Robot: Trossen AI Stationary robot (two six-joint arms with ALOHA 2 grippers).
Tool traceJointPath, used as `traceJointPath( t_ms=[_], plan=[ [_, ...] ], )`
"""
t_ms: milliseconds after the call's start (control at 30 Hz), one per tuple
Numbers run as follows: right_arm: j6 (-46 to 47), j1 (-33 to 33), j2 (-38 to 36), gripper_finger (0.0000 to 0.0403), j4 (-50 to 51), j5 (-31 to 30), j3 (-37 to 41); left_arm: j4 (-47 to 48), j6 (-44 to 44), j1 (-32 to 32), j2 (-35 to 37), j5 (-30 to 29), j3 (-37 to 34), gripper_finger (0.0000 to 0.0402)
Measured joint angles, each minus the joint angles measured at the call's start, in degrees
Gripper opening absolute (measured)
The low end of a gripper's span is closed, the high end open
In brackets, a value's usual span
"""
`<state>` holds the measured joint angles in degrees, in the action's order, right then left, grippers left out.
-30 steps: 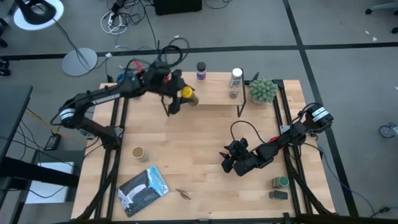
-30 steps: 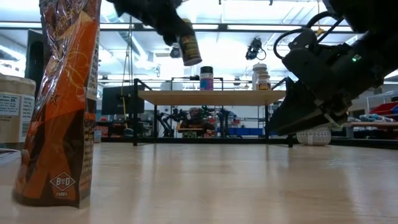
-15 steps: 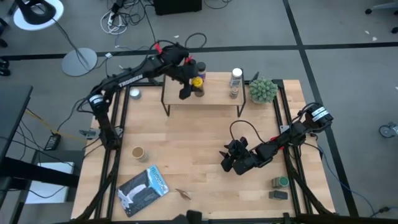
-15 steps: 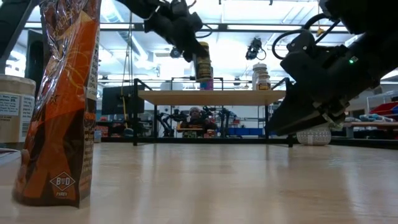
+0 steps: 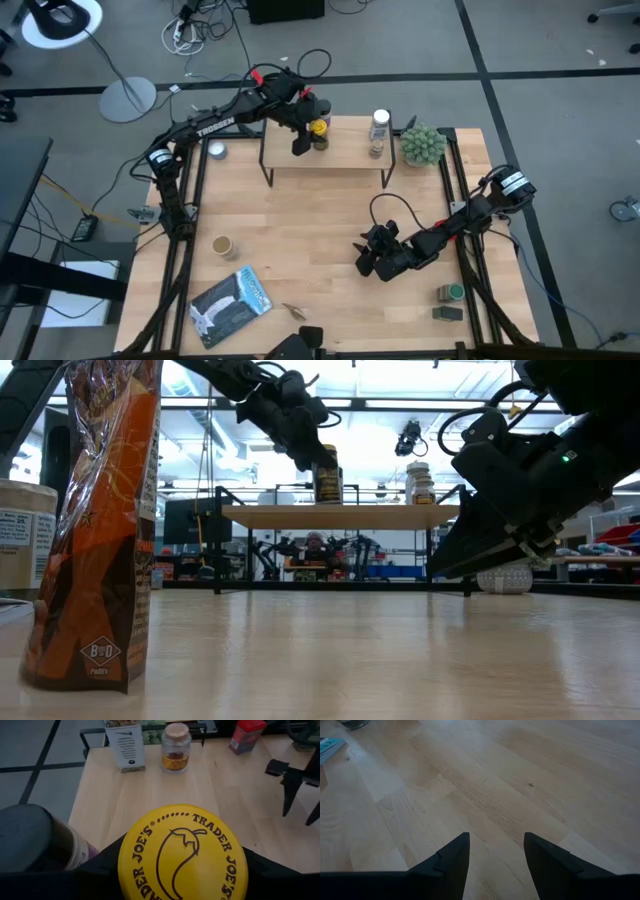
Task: Shelf spices
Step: Put the yellow seasoning bottle on the shelf aligned with the other black seasoning bottle
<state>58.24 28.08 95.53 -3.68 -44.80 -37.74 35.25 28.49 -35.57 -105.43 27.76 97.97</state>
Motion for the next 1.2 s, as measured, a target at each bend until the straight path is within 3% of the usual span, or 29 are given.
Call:
traceJointPath(
  t_ms=[300, 733, 1200],
  plan=[
    [0.0, 0.0, 0.0, 0.0187, 0.1, 0.0, 0.0, -1.0, -0.7, 0.1, -1.0, -4.2, 0.0, 0.0226],
    [0.1, 0.0, 0.0, 0.0187, 0.6, 1.0, 0.0, -2.6, -4.7, 0.2, -2.5, -3.7, 0.1, 0.0226],
    [0.1, 0.0, 0.0, 0.0187, 0.6, 1.0, 0.0, -2.4, -4.8, 0.2, -2.6, -5.0, -0.1, 0.0270]
  ],
)
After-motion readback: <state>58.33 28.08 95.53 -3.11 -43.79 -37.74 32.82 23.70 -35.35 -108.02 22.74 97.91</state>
